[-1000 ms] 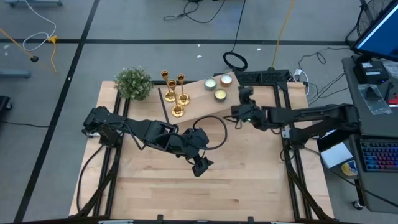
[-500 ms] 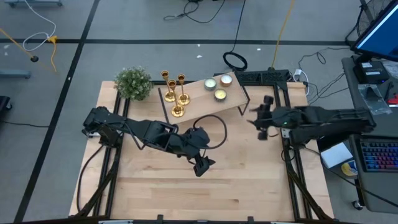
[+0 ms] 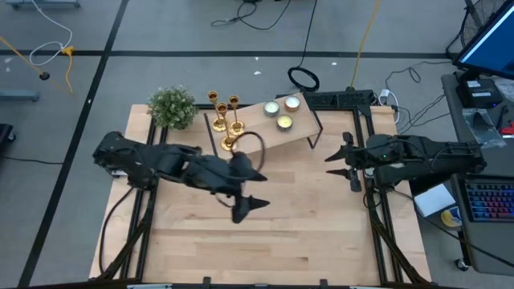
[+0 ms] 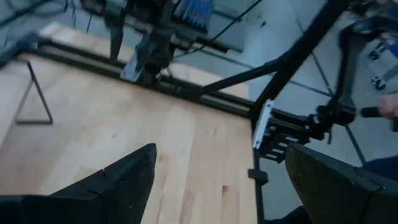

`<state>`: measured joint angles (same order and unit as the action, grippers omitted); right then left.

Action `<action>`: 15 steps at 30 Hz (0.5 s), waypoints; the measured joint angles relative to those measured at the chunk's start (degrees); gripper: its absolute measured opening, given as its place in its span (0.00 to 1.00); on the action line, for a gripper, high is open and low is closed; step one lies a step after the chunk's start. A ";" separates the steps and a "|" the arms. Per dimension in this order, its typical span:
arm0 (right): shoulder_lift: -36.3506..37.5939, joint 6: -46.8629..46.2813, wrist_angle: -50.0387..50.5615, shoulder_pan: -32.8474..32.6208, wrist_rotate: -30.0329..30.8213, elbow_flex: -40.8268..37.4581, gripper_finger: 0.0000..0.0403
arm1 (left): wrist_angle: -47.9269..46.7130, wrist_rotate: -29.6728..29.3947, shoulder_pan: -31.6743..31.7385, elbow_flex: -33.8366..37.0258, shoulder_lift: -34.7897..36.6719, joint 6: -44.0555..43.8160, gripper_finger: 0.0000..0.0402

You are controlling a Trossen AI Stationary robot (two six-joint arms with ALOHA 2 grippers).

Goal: Pick & Place candle stick holders
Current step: Return to Home Position

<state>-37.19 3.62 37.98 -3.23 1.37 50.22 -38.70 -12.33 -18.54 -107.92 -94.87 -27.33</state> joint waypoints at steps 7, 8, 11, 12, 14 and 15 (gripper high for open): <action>0.01 -3.76 0.66 -0.17 -0.15 0.00 0.40 | -1.13 -1.81 -2.73 -0.03 5.17 7.30 0.88; 0.02 -4.11 0.93 -0.17 -0.20 0.00 0.39 | -1.62 -1.87 -2.94 -0.04 5.67 8.07 0.87; 0.02 -4.07 1.22 -0.17 -0.18 0.00 0.37 | -4.76 -3.51 -3.67 -0.02 6.99 8.59 0.88; 0.02 -3.82 1.33 -0.17 -0.18 0.00 0.35 | -5.13 -4.26 -3.74 -0.02 7.32 8.59 0.87; 0.02 -2.86 1.95 -0.17 -0.18 0.00 0.30 | -6.58 -5.36 -3.85 -0.02 8.09 8.61 0.88; 0.02 -2.55 2.28 -0.17 -0.18 0.00 0.27 | -6.83 -5.62 -4.03 -0.02 8.33 8.77 0.87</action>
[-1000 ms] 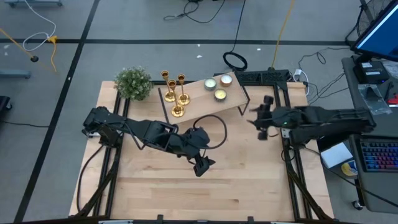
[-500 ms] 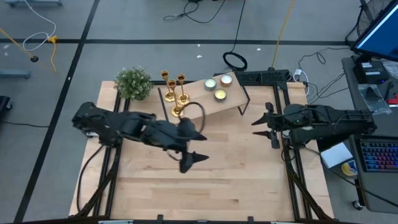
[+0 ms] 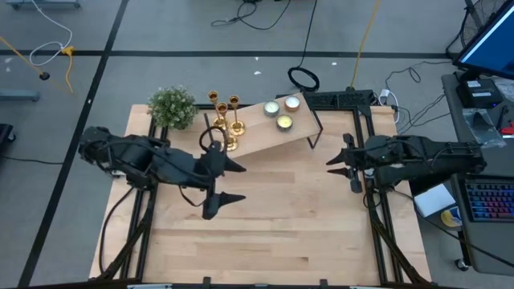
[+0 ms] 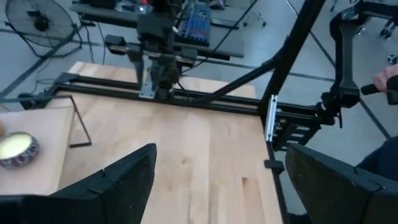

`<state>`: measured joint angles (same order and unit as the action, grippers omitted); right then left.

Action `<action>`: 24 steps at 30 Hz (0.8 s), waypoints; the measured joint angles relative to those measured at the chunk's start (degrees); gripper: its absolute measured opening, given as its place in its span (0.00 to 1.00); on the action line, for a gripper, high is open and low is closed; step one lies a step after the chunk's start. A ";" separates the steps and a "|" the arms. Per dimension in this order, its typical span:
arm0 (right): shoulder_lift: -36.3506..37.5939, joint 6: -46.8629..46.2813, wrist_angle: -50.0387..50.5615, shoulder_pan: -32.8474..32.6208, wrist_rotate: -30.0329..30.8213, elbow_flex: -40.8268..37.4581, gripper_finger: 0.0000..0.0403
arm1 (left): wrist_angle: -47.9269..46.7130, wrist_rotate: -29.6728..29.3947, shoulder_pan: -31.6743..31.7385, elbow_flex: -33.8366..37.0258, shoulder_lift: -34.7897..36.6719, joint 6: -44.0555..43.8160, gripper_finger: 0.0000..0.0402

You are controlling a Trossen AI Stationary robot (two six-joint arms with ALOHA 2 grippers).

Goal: Pick & Place candle stick holders
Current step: Return to Home Position

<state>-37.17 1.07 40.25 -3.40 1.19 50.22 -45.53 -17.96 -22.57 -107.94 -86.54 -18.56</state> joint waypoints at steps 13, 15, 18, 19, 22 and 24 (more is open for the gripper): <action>0.17 1.15 0.81 0.00 0.11 0.00 0.01 | 10.99 -0.91 -0.99 15.87 6.58 0.09 0.88; 0.28 1.12 0.78 0.00 0.11 0.00 0.02 | 17.65 -0.05 -1.15 22.23 9.38 0.89 0.88; 0.27 -0.47 0.78 0.00 0.13 0.00 0.04 | 25.94 0.13 -1.31 31.77 13.45 0.01 0.87; 0.26 -1.44 0.81 0.00 0.13 0.00 0.05 | 28.57 0.23 -1.31 35.04 14.81 -0.17 0.88; 0.14 -3.67 0.81 0.00 0.15 0.00 0.06 | 36.41 0.31 -1.31 44.23 19.30 0.04 0.88; 0.04 -5.06 0.81 0.00 0.15 0.00 0.06 | 40.29 0.35 -1.31 49.69 22.86 0.50 0.87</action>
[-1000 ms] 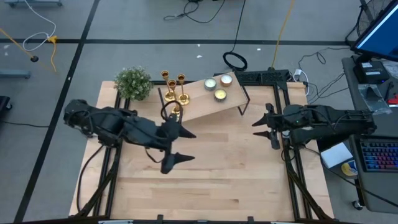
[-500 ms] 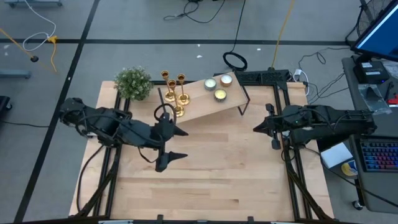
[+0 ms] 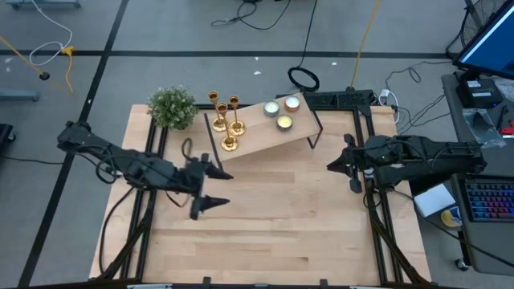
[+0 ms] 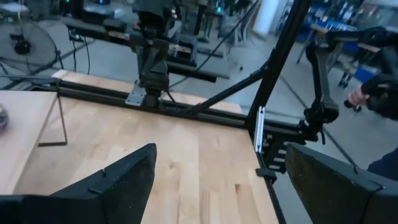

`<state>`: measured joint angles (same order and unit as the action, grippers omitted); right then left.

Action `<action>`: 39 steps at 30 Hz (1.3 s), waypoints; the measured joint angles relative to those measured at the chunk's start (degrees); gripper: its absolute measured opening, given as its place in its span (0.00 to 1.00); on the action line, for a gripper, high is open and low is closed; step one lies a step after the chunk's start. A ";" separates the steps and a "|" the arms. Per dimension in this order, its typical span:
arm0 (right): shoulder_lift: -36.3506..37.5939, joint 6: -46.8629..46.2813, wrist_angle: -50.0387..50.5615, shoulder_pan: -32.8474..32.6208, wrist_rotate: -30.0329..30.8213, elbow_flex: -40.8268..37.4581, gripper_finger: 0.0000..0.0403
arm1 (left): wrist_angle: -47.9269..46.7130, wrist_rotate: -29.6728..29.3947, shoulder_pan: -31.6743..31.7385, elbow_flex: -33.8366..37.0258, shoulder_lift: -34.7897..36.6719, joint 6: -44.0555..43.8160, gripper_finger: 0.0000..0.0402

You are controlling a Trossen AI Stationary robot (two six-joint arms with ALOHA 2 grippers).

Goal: Pick & Place candle stick holders
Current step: Return to Home Position

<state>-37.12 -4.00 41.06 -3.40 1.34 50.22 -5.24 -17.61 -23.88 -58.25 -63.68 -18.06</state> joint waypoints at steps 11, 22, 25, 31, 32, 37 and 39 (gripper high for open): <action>0.64 2.12 0.43 0.02 0.02 0.02 0.05 | 4.43 2.17 2.19 21.67 24.67 4.58 0.87; 12.56 2.99 0.00 0.02 0.04 0.02 0.04 | -9.87 2.08 5.79 27.75 47.28 11.34 0.88; 17.45 2.20 -1.53 0.02 0.04 0.04 0.04 | -10.18 2.12 6.42 29.16 51.35 14.47 0.87; 24.20 2.16 -7.56 0.02 0.07 -3.19 0.04 | -10.47 2.29 6.88 33.65 57.29 14.76 0.87; 25.01 2.02 -8.41 0.02 0.05 -4.45 0.04 | -10.14 2.34 6.88 34.68 57.99 14.28 0.88; 28.22 -0.04 -14.77 0.02 0.09 -12.33 0.04 | -5.30 2.64 6.88 39.85 59.64 13.04 0.87; 29.41 -0.61 -16.79 0.02 0.09 -15.00 0.04 | -3.41 2.62 6.88 41.63 60.00 13.19 0.88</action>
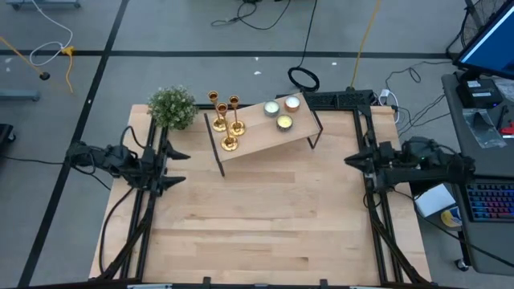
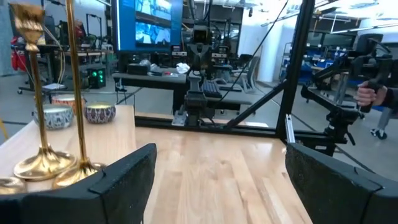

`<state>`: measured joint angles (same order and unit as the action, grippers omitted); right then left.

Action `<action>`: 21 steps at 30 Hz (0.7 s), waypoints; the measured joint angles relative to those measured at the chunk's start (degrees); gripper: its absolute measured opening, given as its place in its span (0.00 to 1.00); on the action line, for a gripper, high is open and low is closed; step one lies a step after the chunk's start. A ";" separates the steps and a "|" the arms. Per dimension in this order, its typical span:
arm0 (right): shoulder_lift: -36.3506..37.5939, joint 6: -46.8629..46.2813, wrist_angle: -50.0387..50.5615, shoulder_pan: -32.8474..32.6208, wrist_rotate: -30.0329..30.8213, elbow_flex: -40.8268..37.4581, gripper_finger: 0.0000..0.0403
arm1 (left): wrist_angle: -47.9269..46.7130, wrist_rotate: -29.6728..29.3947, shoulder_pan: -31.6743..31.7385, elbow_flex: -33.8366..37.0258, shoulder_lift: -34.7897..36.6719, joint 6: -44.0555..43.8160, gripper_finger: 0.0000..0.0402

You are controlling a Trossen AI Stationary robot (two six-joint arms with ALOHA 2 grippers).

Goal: Pick & Place candle stick holders
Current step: Return to Home Position

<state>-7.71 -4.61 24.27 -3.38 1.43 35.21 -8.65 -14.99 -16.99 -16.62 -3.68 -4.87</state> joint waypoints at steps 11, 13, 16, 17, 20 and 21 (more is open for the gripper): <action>7.15 -3.44 2.08 0.02 4.57 -2.52 0.04 | 1.61 -0.07 0.00 5.31 3.40 -0.12 0.88; 6.33 -4.30 -0.51 0.02 4.67 -4.33 0.04 | 1.52 -0.07 0.01 5.75 3.38 0.07 0.87; 6.23 -4.77 -5.56 0.02 4.44 -9.92 0.04 | 2.04 -0.10 0.04 6.51 3.40 -0.19 0.87; 6.26 -4.78 -8.85 0.02 4.45 -11.86 0.04 | 2.13 -0.08 0.04 6.87 3.40 -0.12 0.88; 6.32 -4.80 -16.76 0.02 4.32 -17.97 0.04 | 3.24 -0.11 0.04 7.36 3.40 -0.15 0.87; 6.30 -4.80 -18.20 0.02 4.29 -19.77 0.04 | 3.24 -0.14 0.04 7.58 3.39 -0.25 0.88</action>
<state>-1.41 -9.41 6.06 -3.36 5.72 15.45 -5.41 -15.13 -16.95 -9.05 -0.29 -5.11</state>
